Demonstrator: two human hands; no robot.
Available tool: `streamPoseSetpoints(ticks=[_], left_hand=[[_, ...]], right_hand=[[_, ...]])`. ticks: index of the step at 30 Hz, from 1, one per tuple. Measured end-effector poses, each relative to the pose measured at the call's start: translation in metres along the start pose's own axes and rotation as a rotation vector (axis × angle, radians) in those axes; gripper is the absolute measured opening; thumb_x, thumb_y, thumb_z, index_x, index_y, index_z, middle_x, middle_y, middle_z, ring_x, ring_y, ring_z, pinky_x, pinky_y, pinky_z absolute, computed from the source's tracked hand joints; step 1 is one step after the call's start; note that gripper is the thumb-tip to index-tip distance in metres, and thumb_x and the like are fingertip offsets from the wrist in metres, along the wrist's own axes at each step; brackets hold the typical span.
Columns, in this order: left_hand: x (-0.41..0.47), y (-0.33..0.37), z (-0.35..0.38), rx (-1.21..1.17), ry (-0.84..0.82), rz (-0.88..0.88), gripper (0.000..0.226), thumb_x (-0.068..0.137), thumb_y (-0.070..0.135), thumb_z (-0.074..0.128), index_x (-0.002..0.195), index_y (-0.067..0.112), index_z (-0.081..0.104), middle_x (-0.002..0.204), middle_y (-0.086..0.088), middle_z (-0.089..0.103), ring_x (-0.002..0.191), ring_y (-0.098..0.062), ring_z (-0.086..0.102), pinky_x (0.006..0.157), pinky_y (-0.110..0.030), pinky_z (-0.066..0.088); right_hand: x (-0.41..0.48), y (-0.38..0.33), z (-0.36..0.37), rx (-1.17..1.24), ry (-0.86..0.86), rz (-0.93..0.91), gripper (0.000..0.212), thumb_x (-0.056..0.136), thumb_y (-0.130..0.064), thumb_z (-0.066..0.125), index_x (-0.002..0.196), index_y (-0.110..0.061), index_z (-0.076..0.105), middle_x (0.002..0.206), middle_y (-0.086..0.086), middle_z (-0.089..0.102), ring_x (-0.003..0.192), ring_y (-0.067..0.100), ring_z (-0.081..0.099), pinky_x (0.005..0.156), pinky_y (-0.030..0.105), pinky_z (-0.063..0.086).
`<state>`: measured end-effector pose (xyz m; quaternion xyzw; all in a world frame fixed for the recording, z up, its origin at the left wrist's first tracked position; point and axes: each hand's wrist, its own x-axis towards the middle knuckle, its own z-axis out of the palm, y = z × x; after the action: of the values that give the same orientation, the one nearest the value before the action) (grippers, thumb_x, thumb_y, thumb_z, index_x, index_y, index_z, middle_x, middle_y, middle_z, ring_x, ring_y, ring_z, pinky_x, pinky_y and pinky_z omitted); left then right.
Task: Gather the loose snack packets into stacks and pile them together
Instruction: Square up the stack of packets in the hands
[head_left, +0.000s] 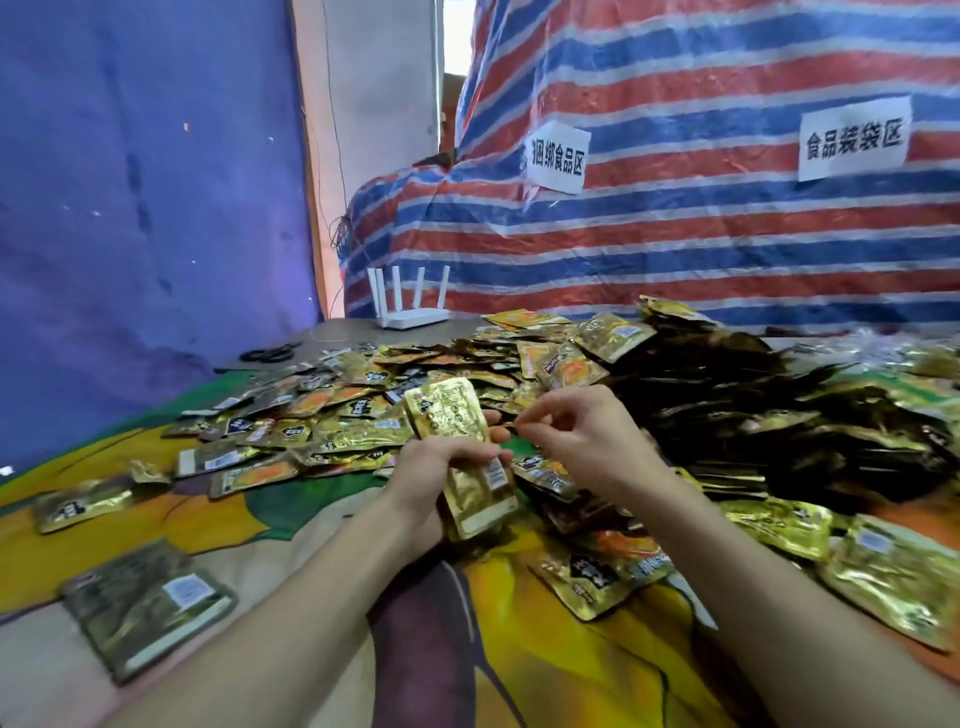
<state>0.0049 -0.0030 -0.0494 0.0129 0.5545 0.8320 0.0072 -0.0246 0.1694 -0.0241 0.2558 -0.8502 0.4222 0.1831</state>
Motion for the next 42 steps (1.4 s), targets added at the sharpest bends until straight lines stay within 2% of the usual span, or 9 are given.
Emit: streamPoseSetpoints(ticks=[3,8,15,21,28,33,36,39,42], left_hand=[[0.003,-0.001,-0.003,-0.089,-0.076,-0.027,0.03,0.066,0.001,0.064,0.088,0.012,0.08,0.086,-0.007,0.072,0.071,-0.022,0.07,0.066,-0.037,0.058],[0.003,0.0,-0.005,-0.25,-0.227,-0.067,0.027,0.074,-0.002,0.057,0.085,0.011,0.078,0.079,-0.005,0.068,0.067,-0.022,0.067,0.064,-0.035,0.059],[-0.003,0.001,0.001,-0.242,-0.385,-0.092,0.026,0.07,-0.001,0.062,0.09,0.011,0.074,0.085,-0.004,0.065,0.075,-0.021,0.067,0.073,-0.037,0.059],[-0.008,0.003,0.002,-0.084,-0.256,-0.154,0.024,0.064,0.007,0.066,0.085,0.003,0.077,0.082,-0.014,0.072,0.069,-0.027,0.071,0.064,-0.038,0.061],[0.006,0.005,-0.006,-0.271,0.176,0.051,0.015,0.091,0.0,0.058,0.093,0.005,0.072,0.09,-0.013,0.073,0.074,-0.028,0.071,0.067,-0.041,0.058],[0.006,0.012,-0.011,-0.352,0.167,0.122,0.024,0.094,0.011,0.058,0.107,0.018,0.076,0.111,-0.014,0.075,0.098,-0.035,0.072,0.09,-0.05,0.055],[0.005,0.016,-0.01,-0.415,0.143,0.128,0.026,0.097,0.016,0.055,0.108,0.022,0.078,0.115,-0.017,0.073,0.097,-0.034,0.072,0.087,-0.047,0.057],[0.004,0.018,-0.01,-0.437,0.115,0.1,0.023,0.098,0.022,0.058,0.106,0.016,0.079,0.114,-0.016,0.071,0.1,-0.032,0.07,0.083,-0.046,0.06],[0.003,0.014,-0.007,-0.358,0.082,0.084,0.028,0.092,0.027,0.065,0.08,0.009,0.082,0.097,-0.014,0.073,0.082,-0.027,0.073,0.079,-0.04,0.06]], right_hand=[[0.002,-0.002,-0.006,0.159,-0.136,0.115,0.017,0.097,-0.019,0.066,0.082,-0.017,0.075,0.083,0.003,0.067,0.077,0.016,0.059,0.064,0.02,0.045],[0.001,-0.003,-0.016,0.978,-0.431,0.21,0.012,0.075,-0.014,0.056,0.068,-0.011,0.066,0.082,0.01,0.069,0.1,0.036,0.061,0.1,0.044,0.045],[0.0,-0.002,-0.02,1.37,-0.324,0.197,0.019,0.087,-0.006,0.048,0.087,-0.009,0.067,0.067,0.0,0.056,0.06,0.015,0.058,0.069,0.032,0.058],[0.001,-0.002,-0.015,1.097,-0.395,0.206,0.043,0.085,-0.009,0.069,0.121,-0.031,0.073,0.116,0.016,0.073,0.08,0.021,0.071,0.061,0.027,0.057],[-0.007,-0.007,-0.003,0.741,-0.189,0.191,0.048,0.081,-0.004,0.081,0.12,-0.03,0.071,0.116,0.015,0.072,0.097,0.026,0.075,0.067,0.041,0.064],[-0.014,-0.018,0.023,0.631,-0.163,0.153,0.054,0.077,-0.013,0.088,0.122,-0.036,0.07,0.109,0.0,0.074,0.096,0.016,0.075,0.074,0.042,0.064],[-0.018,-0.024,0.038,0.502,-0.15,0.099,0.054,0.077,-0.017,0.087,0.125,-0.036,0.07,0.099,-0.01,0.077,0.093,0.01,0.073,0.084,0.042,0.063],[-0.017,-0.025,0.048,0.323,-0.07,0.065,0.06,0.076,-0.028,0.087,0.131,-0.039,0.065,0.12,-0.005,0.066,0.107,0.007,0.064,0.097,0.034,0.054],[-0.016,-0.023,0.048,0.31,0.0,0.042,0.059,0.074,-0.032,0.087,0.126,-0.045,0.065,0.124,-0.002,0.055,0.112,0.007,0.057,0.091,0.019,0.046]])
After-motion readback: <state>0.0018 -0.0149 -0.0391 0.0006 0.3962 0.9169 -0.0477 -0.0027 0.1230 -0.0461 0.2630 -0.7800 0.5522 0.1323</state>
